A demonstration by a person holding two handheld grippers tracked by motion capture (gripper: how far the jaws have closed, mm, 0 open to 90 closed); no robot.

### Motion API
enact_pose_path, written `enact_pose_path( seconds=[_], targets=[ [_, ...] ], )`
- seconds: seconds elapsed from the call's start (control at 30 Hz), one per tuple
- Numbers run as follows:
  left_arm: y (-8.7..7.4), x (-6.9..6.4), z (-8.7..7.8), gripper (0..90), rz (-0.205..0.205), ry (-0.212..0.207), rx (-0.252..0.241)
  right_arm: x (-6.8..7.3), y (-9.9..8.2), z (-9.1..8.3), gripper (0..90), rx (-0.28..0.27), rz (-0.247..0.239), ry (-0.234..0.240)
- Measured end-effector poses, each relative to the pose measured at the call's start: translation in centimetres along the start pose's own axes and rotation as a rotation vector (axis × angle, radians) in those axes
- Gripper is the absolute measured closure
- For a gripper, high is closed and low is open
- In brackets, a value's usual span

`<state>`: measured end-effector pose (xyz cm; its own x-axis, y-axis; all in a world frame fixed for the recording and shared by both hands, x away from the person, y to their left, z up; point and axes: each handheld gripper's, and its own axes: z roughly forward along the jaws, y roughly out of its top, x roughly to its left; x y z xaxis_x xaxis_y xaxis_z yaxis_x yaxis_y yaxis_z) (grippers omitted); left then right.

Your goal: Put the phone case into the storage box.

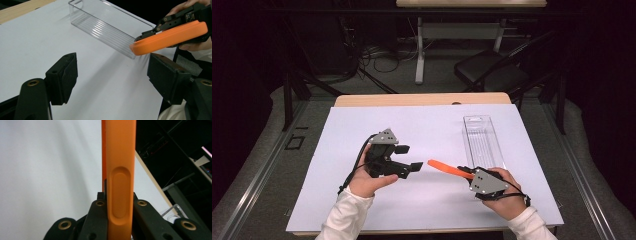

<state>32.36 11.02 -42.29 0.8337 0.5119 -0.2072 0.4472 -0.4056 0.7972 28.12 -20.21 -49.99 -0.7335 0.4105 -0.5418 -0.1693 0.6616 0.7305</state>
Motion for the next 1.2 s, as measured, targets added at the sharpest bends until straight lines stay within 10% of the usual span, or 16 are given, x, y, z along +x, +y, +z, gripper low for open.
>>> enact_pose_path(
  seconds=[0.43,1.2],
  targets=[
    [0.0,-0.7,0.8,26.9,-0.005,-0.020,-0.003,-0.4,-0.3,0.2,87.4,-0.006,0.132,0.069],
    [-0.4,-1.6,2.9,43.4,0.005,-0.049,0.016,-0.3,-0.4,0.6,87.3,-0.018,0.210,0.131]
  ],
)
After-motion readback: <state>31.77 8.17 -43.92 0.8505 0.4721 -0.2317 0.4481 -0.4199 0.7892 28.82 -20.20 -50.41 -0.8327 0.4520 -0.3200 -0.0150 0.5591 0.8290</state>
